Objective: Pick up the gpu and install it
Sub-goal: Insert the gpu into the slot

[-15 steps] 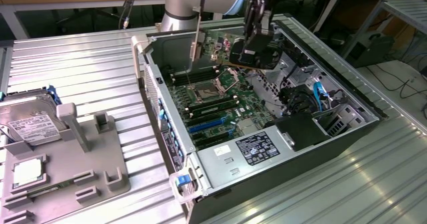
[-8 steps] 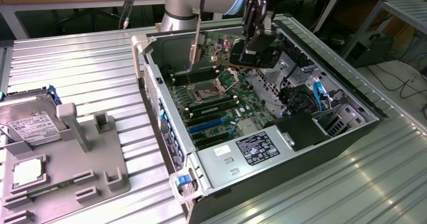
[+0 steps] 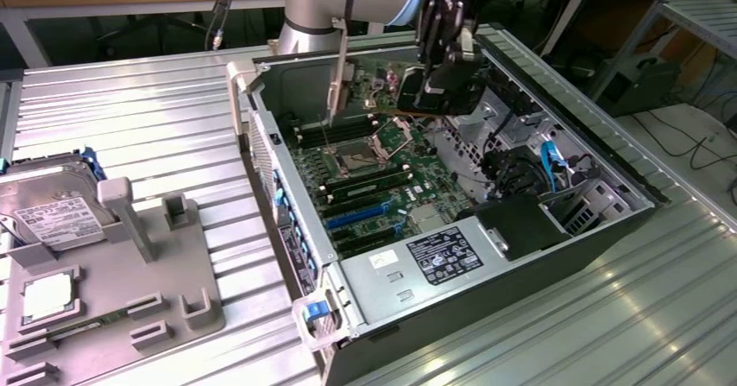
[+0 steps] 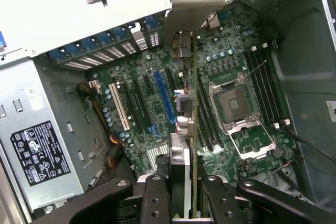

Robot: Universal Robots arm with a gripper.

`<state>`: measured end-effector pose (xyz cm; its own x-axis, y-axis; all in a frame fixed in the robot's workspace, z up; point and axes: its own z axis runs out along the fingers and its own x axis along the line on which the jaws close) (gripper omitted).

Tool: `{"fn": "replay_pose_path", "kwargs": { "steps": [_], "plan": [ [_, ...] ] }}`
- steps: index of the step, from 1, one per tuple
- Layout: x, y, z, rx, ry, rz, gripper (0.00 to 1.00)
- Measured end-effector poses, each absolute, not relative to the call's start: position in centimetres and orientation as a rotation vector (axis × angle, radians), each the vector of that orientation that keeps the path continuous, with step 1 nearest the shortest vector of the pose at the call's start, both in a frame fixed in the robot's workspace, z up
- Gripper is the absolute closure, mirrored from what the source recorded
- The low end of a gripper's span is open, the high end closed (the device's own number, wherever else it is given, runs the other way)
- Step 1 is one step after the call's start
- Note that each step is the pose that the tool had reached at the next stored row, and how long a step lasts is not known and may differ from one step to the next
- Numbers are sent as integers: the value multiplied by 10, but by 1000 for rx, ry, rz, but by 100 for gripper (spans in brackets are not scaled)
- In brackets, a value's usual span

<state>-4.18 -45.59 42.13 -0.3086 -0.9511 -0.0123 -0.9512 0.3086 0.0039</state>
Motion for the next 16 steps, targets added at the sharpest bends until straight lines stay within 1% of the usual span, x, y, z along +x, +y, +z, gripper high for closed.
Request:
{"fn": "replay_pose_path", "kwargs": {
  "steps": [2, 7, 10, 12, 16],
  "plan": [
    [-42, -456, 421, -1865, 2513, 15, 72],
    [-42, -456, 421, -1898, 2464, 55, 72],
    [-42, -456, 421, -1911, 2443, 68, 72],
    [-42, -456, 421, -1916, 2428, 64, 72],
    [-42, -456, 421, -1924, 2389, 34, 72]
  ]
}}
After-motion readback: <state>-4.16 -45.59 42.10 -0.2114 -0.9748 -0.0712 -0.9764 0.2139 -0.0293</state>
